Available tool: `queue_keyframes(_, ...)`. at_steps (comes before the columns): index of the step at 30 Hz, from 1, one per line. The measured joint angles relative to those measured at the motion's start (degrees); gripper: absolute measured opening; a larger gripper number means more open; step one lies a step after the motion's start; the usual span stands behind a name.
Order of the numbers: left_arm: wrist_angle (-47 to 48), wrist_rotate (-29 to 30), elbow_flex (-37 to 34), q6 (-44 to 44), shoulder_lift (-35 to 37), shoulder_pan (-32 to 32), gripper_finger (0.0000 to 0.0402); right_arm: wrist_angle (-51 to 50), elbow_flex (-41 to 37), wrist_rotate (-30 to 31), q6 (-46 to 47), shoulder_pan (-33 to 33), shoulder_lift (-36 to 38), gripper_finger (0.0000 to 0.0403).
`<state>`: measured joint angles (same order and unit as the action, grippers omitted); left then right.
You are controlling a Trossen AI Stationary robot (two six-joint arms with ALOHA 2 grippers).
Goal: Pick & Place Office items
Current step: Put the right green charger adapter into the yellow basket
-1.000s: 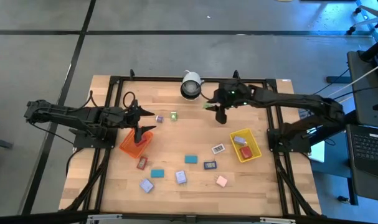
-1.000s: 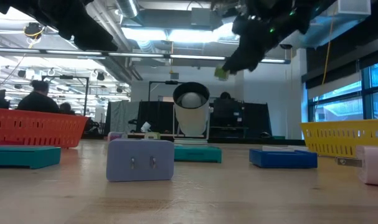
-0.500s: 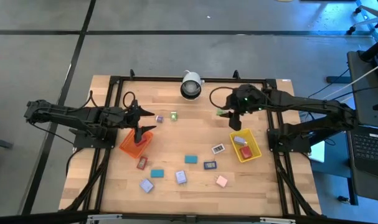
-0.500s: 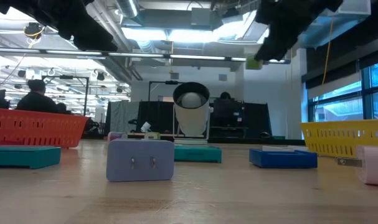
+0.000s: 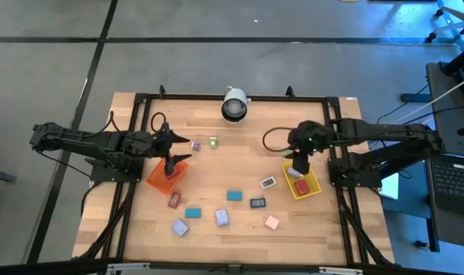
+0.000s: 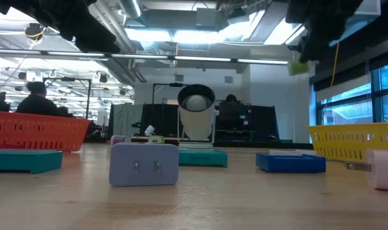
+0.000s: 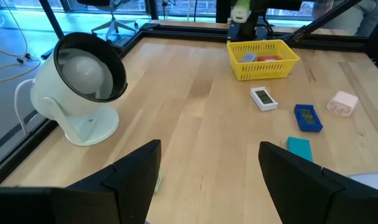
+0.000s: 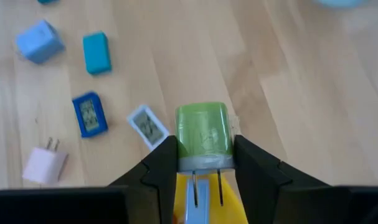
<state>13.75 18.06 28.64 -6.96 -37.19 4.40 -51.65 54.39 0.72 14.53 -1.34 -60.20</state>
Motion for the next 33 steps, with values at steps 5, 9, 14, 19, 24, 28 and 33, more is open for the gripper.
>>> queue_keyframes(5,0.0,0.0,0.0,0.0,0.0,0.0,0.0267,-2.6,-1.0,1.0,5.7,3.8,0.0,0.0130)
queue_keyframes(9,0.0,0.0,0.0,0.0,0.0,0.0,0.0267,-4.3,-2.4,1.9,10.6,7.1,0.0,0.0130)
queue_keyframes(14,0.0,0.0,0.0,0.1,0.0,0.0,0.0267,-4.1,-5.1,2.3,16.7,11.5,0.0,0.0130)
queue_keyframes(19,0.0,-0.1,0.0,0.2,0.0,0.0,0.0267,-3.2,-9.5,2.5,23.4,15.9,0.0,0.0130)
queue_keyframes(24,0.0,-0.1,0.0,1.2,0.0,0.0,0.0267,-2.1,-13.2,4.8,26.8,18.9,0.0,0.0130)
queue_keyframes(28,0.0,-0.1,0.0,1.7,0.0,0.0,0.0267,-2.4,-13.7,7.8,25.7,18.2,0.0,0.0130)
queue_keyframes(33,0.0,-0.2,0.0,1.7,0.0,0.0,0.0267,-5.4,-13.7,9.0,25.0,15.8,0.0,0.0130)
